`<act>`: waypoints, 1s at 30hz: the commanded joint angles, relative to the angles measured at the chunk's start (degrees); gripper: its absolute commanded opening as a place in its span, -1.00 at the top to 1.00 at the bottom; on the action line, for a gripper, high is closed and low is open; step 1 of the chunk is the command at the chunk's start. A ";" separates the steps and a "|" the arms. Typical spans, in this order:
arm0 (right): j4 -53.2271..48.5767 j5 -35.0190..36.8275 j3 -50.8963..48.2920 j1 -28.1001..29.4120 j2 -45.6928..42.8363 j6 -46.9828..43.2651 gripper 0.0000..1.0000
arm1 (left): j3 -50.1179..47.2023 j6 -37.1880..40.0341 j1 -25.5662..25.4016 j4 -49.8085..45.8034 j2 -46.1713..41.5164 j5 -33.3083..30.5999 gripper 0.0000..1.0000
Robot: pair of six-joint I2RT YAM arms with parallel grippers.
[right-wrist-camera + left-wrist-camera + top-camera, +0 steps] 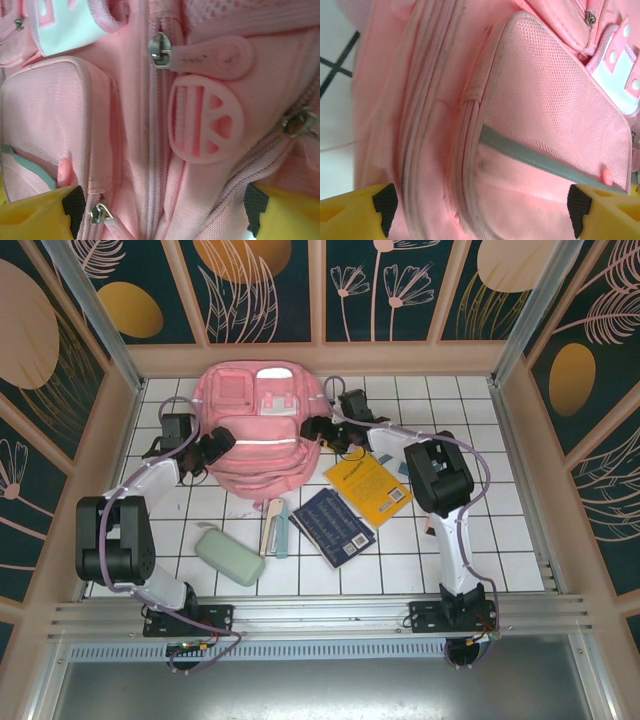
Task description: Pack the student bag
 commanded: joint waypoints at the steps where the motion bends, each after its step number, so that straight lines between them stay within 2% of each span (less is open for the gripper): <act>1: -1.73 -0.79 5.54 0.61 0.47 -2.18 -0.70 | 4.00 -0.05 -0.07 -9.25 -5.66 -16.04 -0.83; 3: -2.63 3.38 4.57 0.35 -1.95 -3.42 -0.71 | 7.07 0.01 -0.14 -13.61 -7.57 -25.22 -0.81; 4: -3.01 6.27 3.44 -0.03 -3.66 -3.67 -0.72 | 8.07 0.32 -0.14 -14.52 -8.53 -27.88 -0.78; 6: -3.09 13.12 0.45 -0.99 -7.40 -3.51 -0.76 | 9.56 4.31 -1.91 -13.47 -9.19 -27.31 -0.69; 8: 0.66 14.71 -4.56 -1.86 -11.98 -4.20 -0.77 | 13.25 8.42 -7.94 -15.47 -6.56 -30.35 -0.70; 11: 3.51 18.49 -9.89 -3.28 -17.65 -3.65 -0.77 | 21.65 14.22 -20.02 -21.01 1.56 -36.91 -0.69; 13: 5.12 19.78 -13.58 -5.06 -21.20 -1.93 -0.76 | 26.34 14.92 -25.15 -23.16 6.74 -35.22 -0.70; 17: 5.09 21.79 -19.18 -9.49 -26.62 2.14 -0.70 | 32.32 12.57 -29.08 -25.24 14.36 -31.01 -0.65; 23: 3.72 18.80 -23.55 -13.12 -29.48 0.80 -0.68 | 44.14 12.19 -34.57 -32.13 25.65 -34.84 -0.72; 30: 4.54 16.96 -25.36 -13.24 -29.15 0.28 -0.67 | 55.24 8.23 -34.93 -38.82 35.98 -39.52 -0.67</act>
